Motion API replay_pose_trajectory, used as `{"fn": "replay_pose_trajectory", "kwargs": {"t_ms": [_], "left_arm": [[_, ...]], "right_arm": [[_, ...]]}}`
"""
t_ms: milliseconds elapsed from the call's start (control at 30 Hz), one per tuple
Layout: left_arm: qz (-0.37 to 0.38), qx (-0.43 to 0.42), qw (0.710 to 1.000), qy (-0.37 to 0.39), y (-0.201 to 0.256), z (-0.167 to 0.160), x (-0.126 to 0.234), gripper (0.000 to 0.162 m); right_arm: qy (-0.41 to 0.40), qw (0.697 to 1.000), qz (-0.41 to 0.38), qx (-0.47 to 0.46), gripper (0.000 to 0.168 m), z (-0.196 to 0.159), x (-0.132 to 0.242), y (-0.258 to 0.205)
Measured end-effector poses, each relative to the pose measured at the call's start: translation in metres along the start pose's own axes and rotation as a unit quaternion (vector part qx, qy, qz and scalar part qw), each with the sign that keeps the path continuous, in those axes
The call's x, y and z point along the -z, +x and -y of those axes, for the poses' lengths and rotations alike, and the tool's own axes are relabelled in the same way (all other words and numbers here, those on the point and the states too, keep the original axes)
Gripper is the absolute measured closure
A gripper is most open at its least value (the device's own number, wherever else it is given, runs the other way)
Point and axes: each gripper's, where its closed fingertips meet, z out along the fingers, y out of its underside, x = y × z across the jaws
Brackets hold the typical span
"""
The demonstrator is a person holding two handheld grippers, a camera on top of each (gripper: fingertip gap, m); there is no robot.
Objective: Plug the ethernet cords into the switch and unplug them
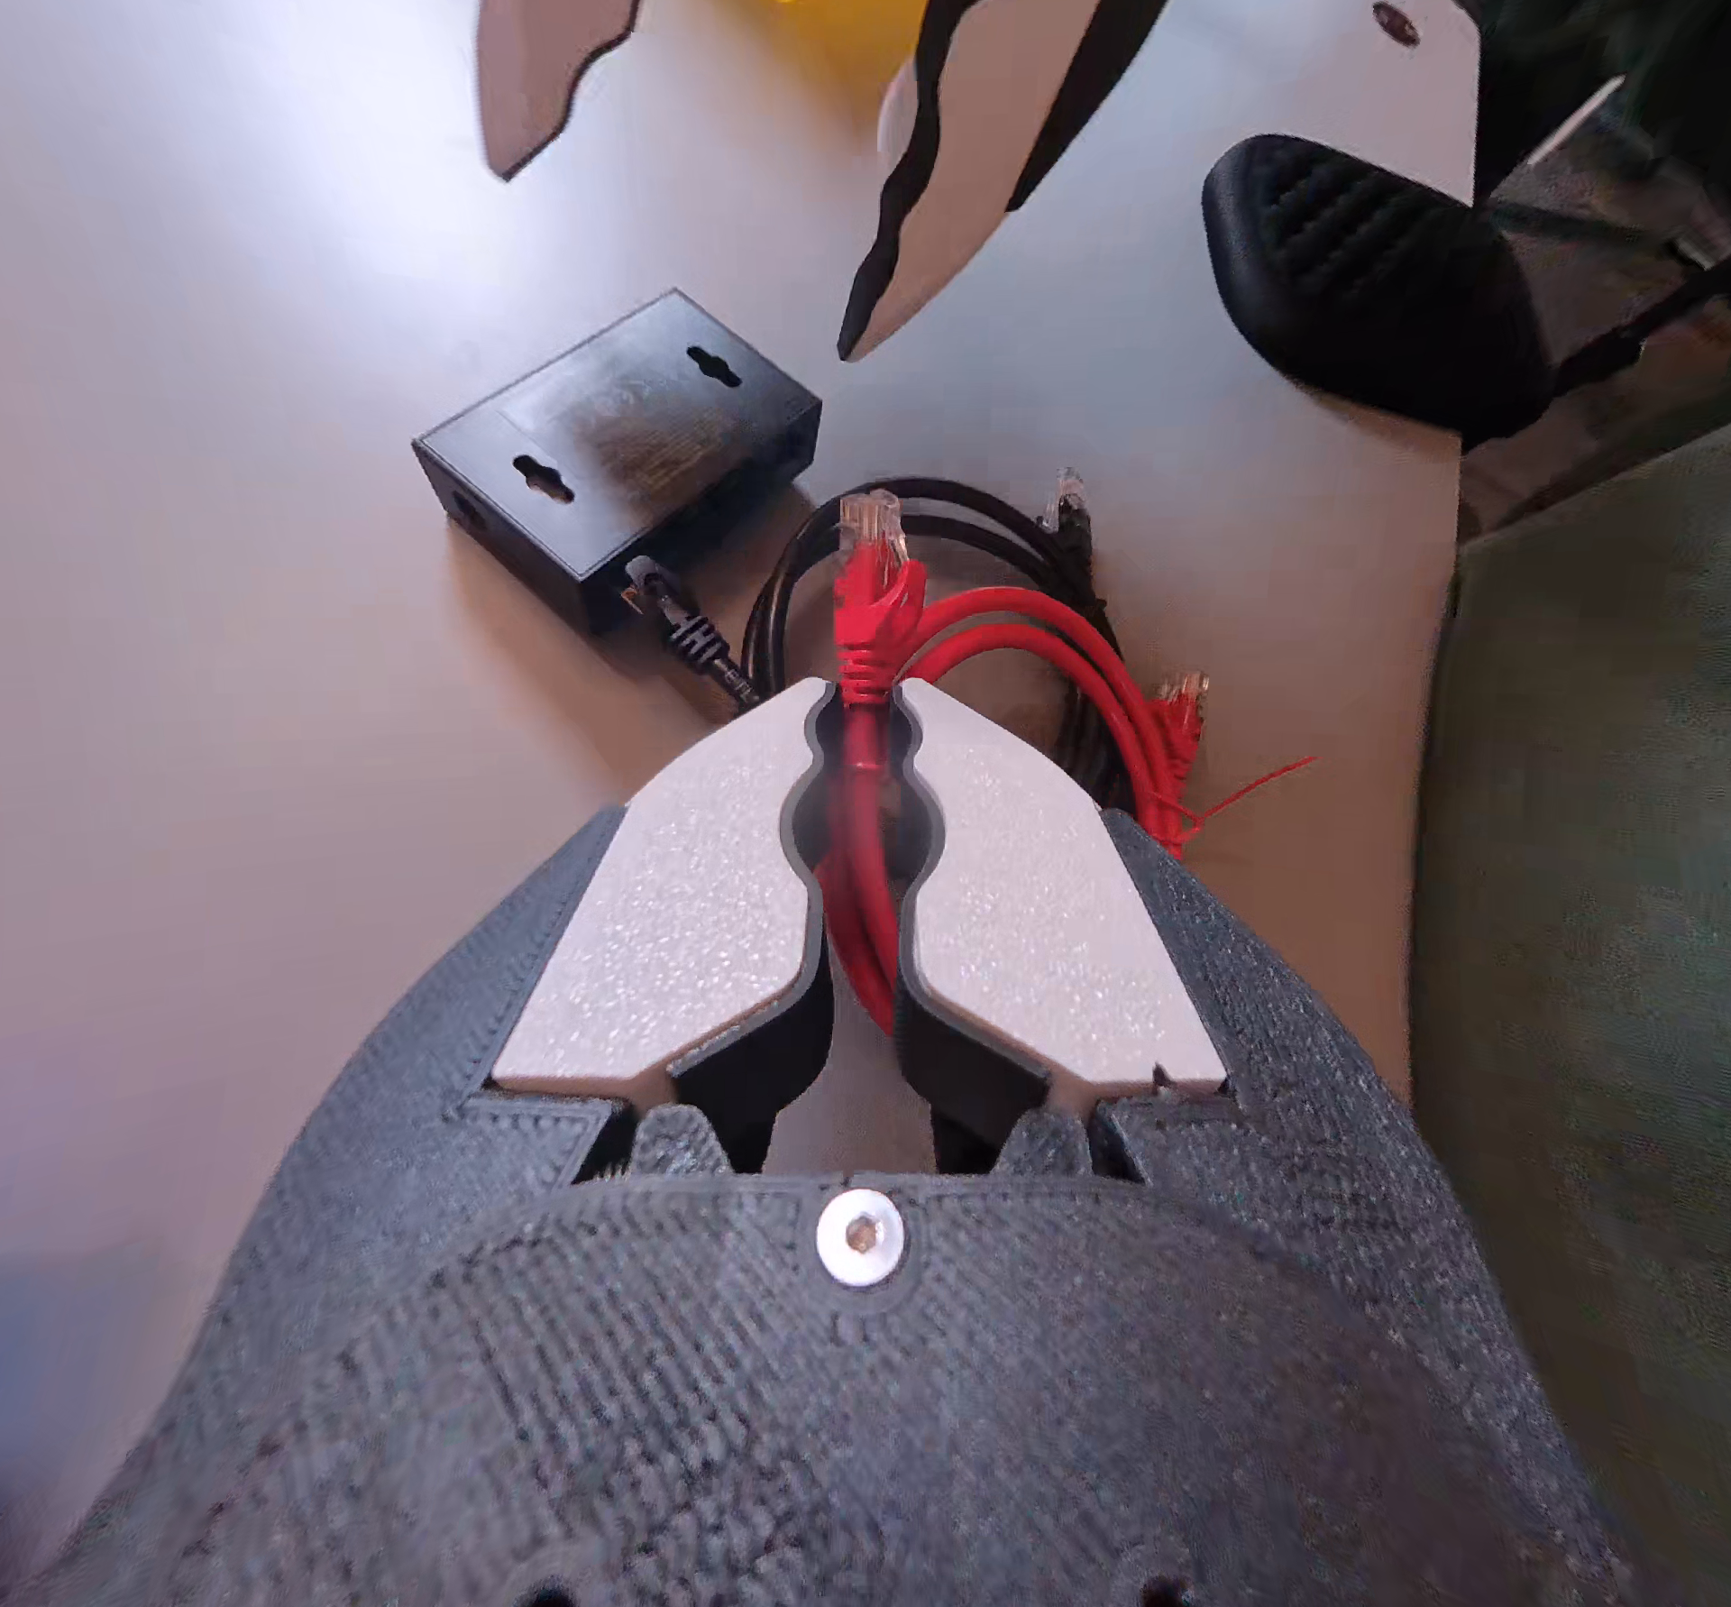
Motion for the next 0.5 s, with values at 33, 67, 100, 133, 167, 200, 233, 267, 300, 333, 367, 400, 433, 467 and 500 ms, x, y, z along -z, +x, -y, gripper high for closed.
{"fn": "replay_pose_trajectory", "kwargs": {"t_ms": [33, 67, 100, 133, 167, 200, 233, 267, 300, 333, 367, 400, 433, 467, 500], "left_arm": [[0.003, -0.001, 1.000, -0.002, -0.001, -0.001, -0.001, 0.152], [0.002, -0.004, 1.000, -0.007, -0.001, -0.003, -0.002, 0.152], [0.002, -0.007, 1.000, -0.011, 0.000, -0.004, -0.002, 0.152], [0.003, -0.010, 1.000, -0.013, -0.001, -0.004, -0.003, 0.152], [0.001, -0.012, 1.000, -0.015, 0.000, -0.005, -0.003, 0.152], [-0.003, -0.015, 1.000, -0.017, 0.001, -0.006, -0.003, 0.152], [-0.008, -0.019, 1.000, -0.016, 0.002, -0.006, -0.003, 0.151], [-0.012, -0.020, 1.000, -0.017, 0.003, -0.007, -0.002, 0.151], [-0.015, -0.022, 0.999, -0.018, 0.003, -0.008, -0.002, 0.151], [-0.018, -0.023, 0.999, -0.018, 0.004, -0.008, -0.001, 0.151], [-0.021, -0.022, 0.999, -0.016, 0.004, -0.008, -0.001, 0.151], [-0.023, -0.021, 0.999, -0.016, 0.004, -0.009, 0.000, 0.151], [-0.023, -0.021, 0.999, -0.016, 0.004, -0.009, 0.001, 0.151], [-0.022, -0.020, 0.999, -0.014, 0.004, -0.009, 0.002, 0.152], [-0.022, -0.017, 1.000, -0.012, 0.003, -0.009, 0.003, 0.151]], "right_arm": [[-0.025, 0.999, 0.022, 0.027, 0.073, -0.002, -0.007, 0.000], [-0.044, 0.997, 0.038, 0.056, 0.067, -0.003, -0.012, 0.002], [-0.056, 0.994, 0.052, 0.083, 0.061, -0.001, -0.016, 0.004], [-0.061, 0.990, 0.068, 0.105, 0.057, 0.002, -0.019, 0.004], [-0.062, 0.987, 0.083, 0.126, 0.053, 0.006, -0.022, 0.005], [-0.063, 0.982, 0.095, 0.148, 0.050, 0.010, -0.024, 0.005], [-0.064, 0.978, 0.105, 0.168, 0.048, 0.013, -0.025, 0.007], [-0.065, 0.974, 0.115, 0.186, 0.046, 0.016, -0.026, 0.009], [-0.063, 0.969, 0.127, 0.201, 0.045, 0.019, -0.028, 0.010], [-0.062, 0.965, 0.141, 0.213, 0.045, 0.021, -0.030, 0.010], [-0.064, 0.960, 0.157, 0.222, 0.045, 0.020, -0.033, 0.009], [-0.068, 0.955, 0.174, 0.229, 0.045, 0.017, -0.036, 0.008], [-0.069, 0.952, 0.192, 0.228, 0.048, 0.014, -0.040, 0.005], [-0.059, 0.951, 0.206, 0.223, 0.053, 0.014, -0.043, 0.002], [-0.041, 0.953, 0.208, 0.218, 0.058, 0.016, -0.045, -0.001]]}}
